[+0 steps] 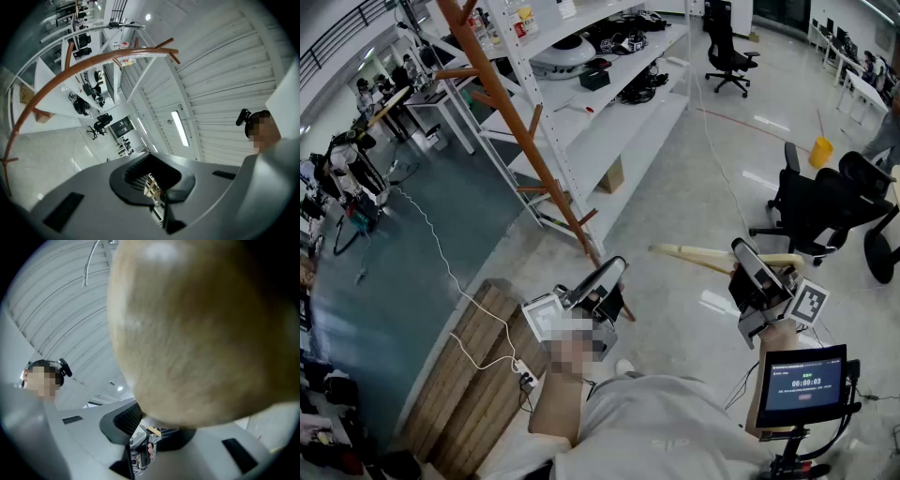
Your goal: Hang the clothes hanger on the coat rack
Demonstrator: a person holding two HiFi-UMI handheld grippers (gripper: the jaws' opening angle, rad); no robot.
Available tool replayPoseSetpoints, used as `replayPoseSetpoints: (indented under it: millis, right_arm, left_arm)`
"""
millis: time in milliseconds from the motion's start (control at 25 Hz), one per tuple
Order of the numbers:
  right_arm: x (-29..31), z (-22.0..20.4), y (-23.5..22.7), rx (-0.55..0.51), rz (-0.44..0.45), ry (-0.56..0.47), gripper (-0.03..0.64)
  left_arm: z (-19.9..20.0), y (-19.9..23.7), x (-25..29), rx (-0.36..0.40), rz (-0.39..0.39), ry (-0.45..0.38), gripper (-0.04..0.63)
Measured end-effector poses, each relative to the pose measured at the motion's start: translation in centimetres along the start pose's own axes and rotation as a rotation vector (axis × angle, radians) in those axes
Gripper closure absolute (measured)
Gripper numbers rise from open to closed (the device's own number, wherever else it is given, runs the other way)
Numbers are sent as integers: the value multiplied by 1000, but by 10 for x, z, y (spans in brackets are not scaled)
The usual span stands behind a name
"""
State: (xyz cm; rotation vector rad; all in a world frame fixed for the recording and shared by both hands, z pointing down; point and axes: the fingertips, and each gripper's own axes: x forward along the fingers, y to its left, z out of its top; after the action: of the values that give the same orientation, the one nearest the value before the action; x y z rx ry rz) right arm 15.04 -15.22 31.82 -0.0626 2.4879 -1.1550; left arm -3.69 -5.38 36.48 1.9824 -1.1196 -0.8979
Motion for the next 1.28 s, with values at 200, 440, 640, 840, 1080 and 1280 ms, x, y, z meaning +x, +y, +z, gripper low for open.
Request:
replayPoseSetpoints:
  millis: [200, 440, 640, 840, 1080, 1280]
  right_arm:
    - [91, -17, -2, -5, 49, 18, 528]
    - [188, -43, 2, -9, 165, 151, 528]
    - [247, -55, 9, 5, 257, 259, 528]
    - [297, -64, 18, -17, 324, 392, 528]
    - [358, -65, 53, -5, 429, 524, 528]
    - [409, -65, 66, -22, 499, 596, 528]
  left_arm:
    - [68, 24, -27, 12, 17, 0, 589]
    - [125, 47, -73, 72, 76, -118, 589]
    - [155, 32, -97, 106, 137, -199, 589]
    - [190, 4, -112, 139, 182, -287, 589]
    - [231, -28, -115, 181, 227, -371, 589]
    - [257, -37, -93, 214, 228, -389, 589]
